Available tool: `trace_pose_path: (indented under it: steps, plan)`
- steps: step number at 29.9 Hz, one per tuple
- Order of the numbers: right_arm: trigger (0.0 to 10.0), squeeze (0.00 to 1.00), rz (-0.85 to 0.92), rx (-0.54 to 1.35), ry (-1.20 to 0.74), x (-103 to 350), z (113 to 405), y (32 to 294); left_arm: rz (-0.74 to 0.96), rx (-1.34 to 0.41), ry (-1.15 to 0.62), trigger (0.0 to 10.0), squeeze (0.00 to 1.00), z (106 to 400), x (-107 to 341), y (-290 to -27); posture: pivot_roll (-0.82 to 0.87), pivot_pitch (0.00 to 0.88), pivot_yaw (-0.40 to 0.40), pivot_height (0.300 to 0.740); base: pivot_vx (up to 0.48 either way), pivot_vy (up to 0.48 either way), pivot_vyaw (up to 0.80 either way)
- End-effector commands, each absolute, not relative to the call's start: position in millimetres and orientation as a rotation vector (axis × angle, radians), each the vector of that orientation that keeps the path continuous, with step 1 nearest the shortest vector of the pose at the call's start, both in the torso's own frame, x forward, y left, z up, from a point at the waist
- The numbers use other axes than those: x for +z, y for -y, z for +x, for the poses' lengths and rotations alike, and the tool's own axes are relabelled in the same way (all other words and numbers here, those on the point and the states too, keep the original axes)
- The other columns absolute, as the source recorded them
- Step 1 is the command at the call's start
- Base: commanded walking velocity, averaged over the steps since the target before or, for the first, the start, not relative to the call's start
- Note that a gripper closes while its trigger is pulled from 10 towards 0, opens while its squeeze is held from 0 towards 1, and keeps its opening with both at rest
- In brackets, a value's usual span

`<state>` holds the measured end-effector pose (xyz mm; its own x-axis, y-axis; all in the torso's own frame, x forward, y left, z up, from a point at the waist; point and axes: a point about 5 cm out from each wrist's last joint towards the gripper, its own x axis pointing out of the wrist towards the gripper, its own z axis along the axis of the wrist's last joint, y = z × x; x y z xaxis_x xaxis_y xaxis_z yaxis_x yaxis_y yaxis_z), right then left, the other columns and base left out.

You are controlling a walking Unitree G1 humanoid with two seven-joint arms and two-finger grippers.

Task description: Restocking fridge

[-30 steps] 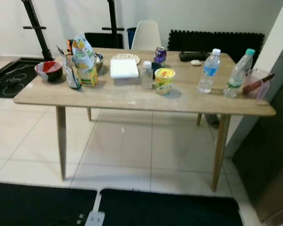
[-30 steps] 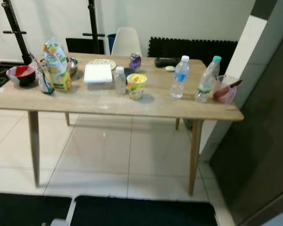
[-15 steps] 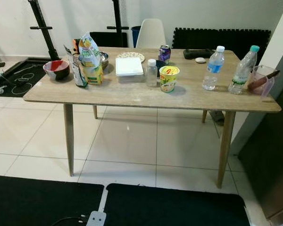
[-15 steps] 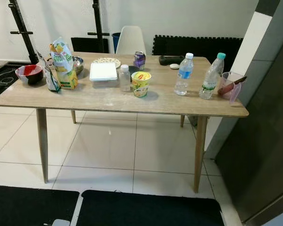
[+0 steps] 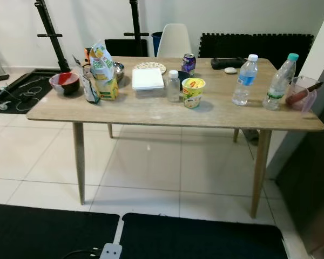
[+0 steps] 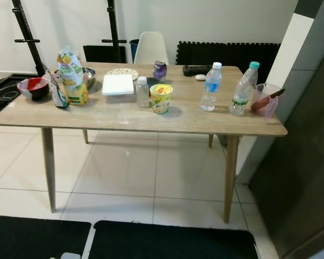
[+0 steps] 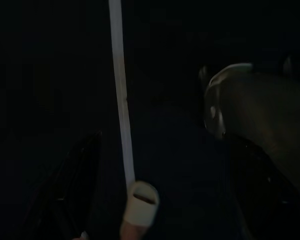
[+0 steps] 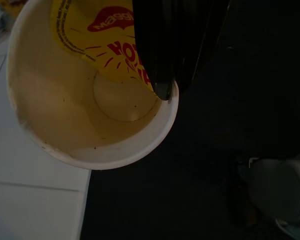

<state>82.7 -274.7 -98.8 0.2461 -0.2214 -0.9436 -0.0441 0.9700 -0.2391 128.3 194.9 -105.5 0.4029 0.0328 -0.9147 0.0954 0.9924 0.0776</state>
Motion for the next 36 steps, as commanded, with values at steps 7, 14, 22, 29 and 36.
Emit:
trace_pose_path:
  steps: [7, 14, 22, 29, 36]
  plan:
    - [10.0, 0.00, -0.231, -0.123, -1.343, -100.2, 74.1, 275.7, 0.126, -0.048, -1.158, 10.0, 0.00, 128.4, -105.6, -194.3, -0.07, 0.000, -0.023, 0.740, 0.000, 0.000, -0.80]
    - [10.0, 0.00, -0.234, -0.119, -1.347, -99.9, 73.8, 276.7, 0.142, -0.073, -1.160, 10.0, 0.00, 129.1, -105.6, -192.2, -0.07, 0.000, -0.023, 0.740, 0.000, 0.000, -0.80]
    - [10.0, 0.00, -0.236, -0.109, -1.349, -100.8, 75.1, 273.4, 0.140, -0.096, -1.156, 10.0, 0.00, 129.0, -106.0, -188.4, -0.07, 0.000, -0.022, 0.740, 0.000, 0.000, -0.80]
    - [10.0, 0.00, -0.236, -0.103, -1.347, -101.5, 77.1, 270.3, 0.140, -0.107, -1.156, 10.0, 0.00, 129.5, -106.6, -182.5, -0.07, 0.000, -0.022, 0.740, 0.000, 0.000, -0.80]
    - [10.0, 0.00, -0.239, -0.102, -1.348, -100.7, 77.0, 272.6, 0.134, -0.124, -1.151, 10.0, 0.00, 134.7, -106.3, -170.2, -0.07, 0.000, -0.023, 0.740, 0.000, 0.000, -0.80]
